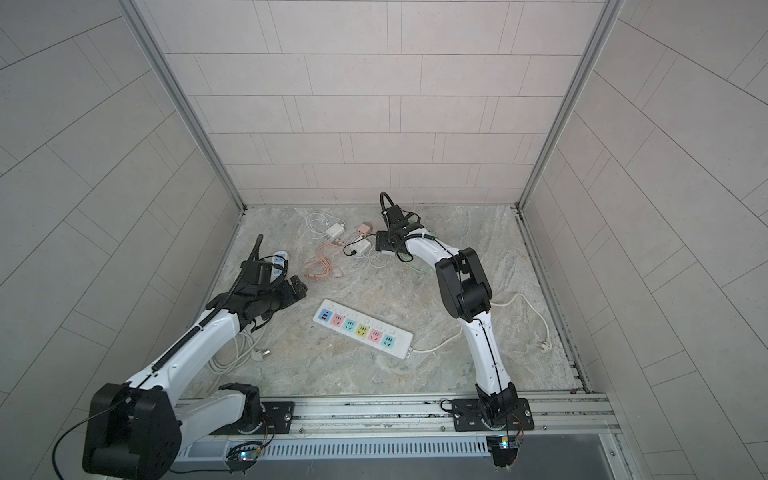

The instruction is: Insert the plug

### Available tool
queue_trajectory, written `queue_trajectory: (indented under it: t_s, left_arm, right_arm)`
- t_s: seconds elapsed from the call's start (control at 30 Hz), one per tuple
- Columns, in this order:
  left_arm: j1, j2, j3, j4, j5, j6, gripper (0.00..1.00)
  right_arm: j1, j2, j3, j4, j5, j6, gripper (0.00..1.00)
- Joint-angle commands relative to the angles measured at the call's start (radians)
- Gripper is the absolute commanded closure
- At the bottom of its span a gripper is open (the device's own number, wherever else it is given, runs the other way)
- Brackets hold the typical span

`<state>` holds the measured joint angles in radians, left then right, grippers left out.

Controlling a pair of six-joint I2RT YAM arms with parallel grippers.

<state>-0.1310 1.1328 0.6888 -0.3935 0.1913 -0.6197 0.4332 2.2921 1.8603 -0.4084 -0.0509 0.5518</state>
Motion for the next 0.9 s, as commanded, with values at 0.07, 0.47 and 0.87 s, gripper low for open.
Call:
queue_trajectory:
  t_s: [0.07,0.47,0.87]
  left_arm:
    - [0.001,-0.019,0.020,-0.011,0.009,0.014,0.01]
    - [0.001,-0.014,0.011,-0.010,0.019,0.018,0.01]
    - [0.001,-0.015,0.009,-0.013,0.020,0.021,0.01]
  right_arm:
    - [0.013,0.040,0.059,-0.070,0.097,0.019,0.17]
    - [0.012,0.115,0.131,-0.096,0.094,0.059,0.24]
    - [0.015,0.137,0.144,-0.146,0.092,0.094,0.32]
